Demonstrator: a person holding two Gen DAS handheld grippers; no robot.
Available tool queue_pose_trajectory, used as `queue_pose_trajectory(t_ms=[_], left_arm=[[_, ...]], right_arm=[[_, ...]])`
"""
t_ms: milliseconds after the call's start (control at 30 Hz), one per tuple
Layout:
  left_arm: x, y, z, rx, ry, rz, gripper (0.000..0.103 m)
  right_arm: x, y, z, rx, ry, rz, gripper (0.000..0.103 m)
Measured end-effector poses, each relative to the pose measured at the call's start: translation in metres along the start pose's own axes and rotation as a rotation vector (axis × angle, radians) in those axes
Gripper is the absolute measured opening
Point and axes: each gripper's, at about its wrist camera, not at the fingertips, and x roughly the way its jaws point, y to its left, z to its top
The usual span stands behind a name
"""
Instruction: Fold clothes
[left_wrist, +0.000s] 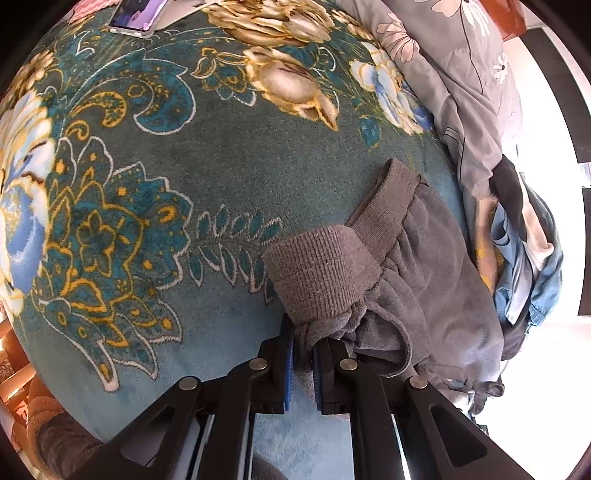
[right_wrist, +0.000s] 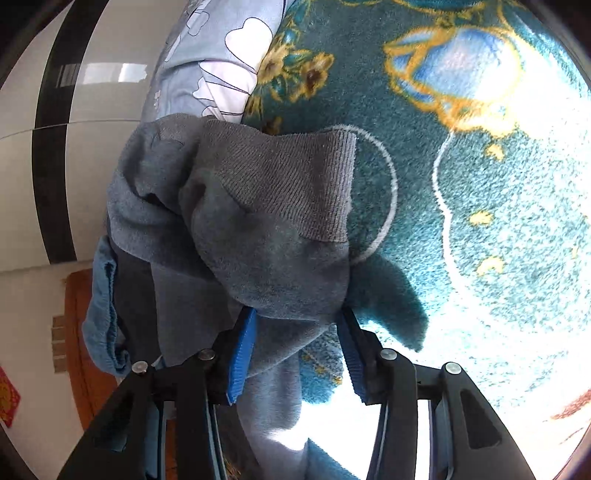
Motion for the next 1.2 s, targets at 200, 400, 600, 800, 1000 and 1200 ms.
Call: queue_pose_trajectory(t_ms=[200, 400, 600, 800, 1000, 1200], left_arm=[[-0.006, -0.002, -0.002, 0.009, -0.018, -0.029, 0.009], [-0.015, -0.002, -0.002, 0.031, 0.007, -0.077, 0.009], [-0.005, -0.005, -0.003, 0.035, 0.026, -0.063, 0.009], [-0.001, -0.007, -0.007, 0.043, 0.020, -0.038, 0.009], [0.004, -0.011, -0.005, 0.060, 0.010, -0.018, 0.009], [0.011, -0.011, -0.004, 0.051, 0.009, -0.004, 0.009]], right_arm=[[-0.058, 0.027, 0.000, -0.075, -0.158, 0.035, 0.008], [-0.172, 0.087, -0.029, -0.299, -0.347, -0.127, 0.008], [-0.101, 0.101, 0.010, -0.355, -0.160, -0.439, 0.010], [-0.014, 0.086, 0.028, -0.388, -0.018, -0.515, 0.012], [-0.054, 0.090, 0.020, -0.522, -0.047, -0.306, 0.040], [-0.096, 0.001, 0.035, -0.323, -0.100, -0.359, 0.041]])
